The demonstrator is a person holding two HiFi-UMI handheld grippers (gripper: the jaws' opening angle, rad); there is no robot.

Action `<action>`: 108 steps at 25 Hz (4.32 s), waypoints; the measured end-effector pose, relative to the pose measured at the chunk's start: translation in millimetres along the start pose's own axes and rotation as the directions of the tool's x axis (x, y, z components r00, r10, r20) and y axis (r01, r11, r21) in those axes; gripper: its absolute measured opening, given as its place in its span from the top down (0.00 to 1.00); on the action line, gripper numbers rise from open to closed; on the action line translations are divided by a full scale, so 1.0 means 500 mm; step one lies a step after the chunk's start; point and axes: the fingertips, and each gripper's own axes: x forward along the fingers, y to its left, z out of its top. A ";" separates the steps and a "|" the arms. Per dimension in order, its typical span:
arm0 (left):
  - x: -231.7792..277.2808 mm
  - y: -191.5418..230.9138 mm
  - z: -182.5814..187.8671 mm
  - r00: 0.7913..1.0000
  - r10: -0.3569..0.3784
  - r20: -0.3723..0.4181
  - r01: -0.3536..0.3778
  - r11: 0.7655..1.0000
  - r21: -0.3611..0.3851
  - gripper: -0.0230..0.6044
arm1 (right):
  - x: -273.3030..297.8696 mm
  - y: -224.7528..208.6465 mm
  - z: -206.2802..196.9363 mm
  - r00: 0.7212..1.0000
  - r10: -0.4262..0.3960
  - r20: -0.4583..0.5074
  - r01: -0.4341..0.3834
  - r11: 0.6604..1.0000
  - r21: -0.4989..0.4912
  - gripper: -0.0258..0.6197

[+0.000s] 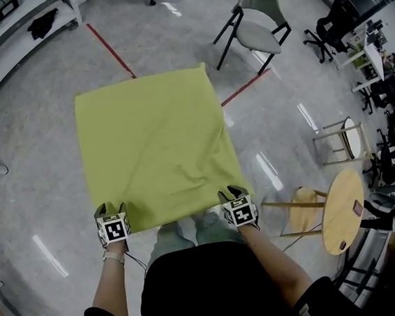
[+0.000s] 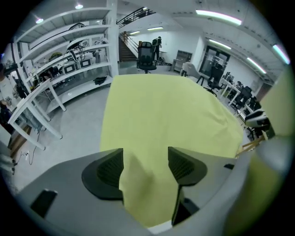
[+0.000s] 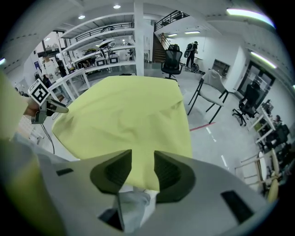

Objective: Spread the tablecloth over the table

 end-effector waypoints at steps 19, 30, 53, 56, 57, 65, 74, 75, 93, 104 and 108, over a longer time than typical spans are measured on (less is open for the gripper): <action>0.108 -0.332 0.448 0.977 -0.173 0.125 0.129 0.946 0.297 0.48 | -0.011 -0.158 0.018 0.998 0.009 0.059 -0.010 1.000 0.014 0.72; 0.262 -0.520 0.601 0.975 -0.203 0.091 0.149 0.900 0.410 0.48 | -0.012 -0.222 0.071 0.977 0.163 0.136 -0.165 0.986 0.005 0.72; 0.507 -0.590 0.809 0.985 -0.168 0.042 0.142 0.921 0.362 0.43 | 0.002 -0.320 -0.001 0.974 0.207 0.092 -0.217 0.970 0.113 0.72; 0.510 -0.569 0.825 0.990 -0.136 0.045 0.107 0.908 0.406 0.40 | 0.008 -0.320 -0.009 0.975 0.208 0.081 -0.216 0.970 0.111 0.72; 0.509 -0.555 0.836 0.993 -0.102 0.064 0.065 0.903 0.425 0.40 | 0.009 -0.321 -0.011 0.975 0.206 0.079 -0.214 0.971 0.110 0.72; 0.512 -0.432 0.873 0.992 0.045 0.114 -0.080 0.941 0.327 0.41 | 0.012 -0.330 -0.029 0.976 0.202 0.075 -0.211 0.968 0.137 0.72; 0.505 -0.350 0.883 0.983 0.128 0.130 -0.163 0.937 0.308 0.41 | 0.010 -0.339 -0.048 0.978 0.198 0.068 -0.205 0.970 0.131 0.72; 0.505 -0.340 0.881 0.980 0.145 0.132 -0.180 0.935 0.305 0.41 | 0.011 -0.338 -0.050 0.978 0.197 0.068 -0.205 0.970 0.129 0.72; 0.343 -0.367 0.679 0.986 0.078 0.149 -0.116 0.957 0.264 0.41 | 0.042 -0.365 0.050 0.972 0.167 0.165 -0.197 0.962 0.188 0.72; 0.199 -0.341 0.469 0.993 0.090 0.077 -0.099 0.986 0.131 0.41 | 0.106 -0.384 0.145 0.940 0.260 0.219 -0.311 0.918 0.245 0.53; 0.159 -0.342 0.404 0.994 0.097 0.051 -0.101 0.991 0.090 0.41 | 0.134 -0.382 0.169 0.919 0.323 0.225 -0.376 0.889 0.259 0.47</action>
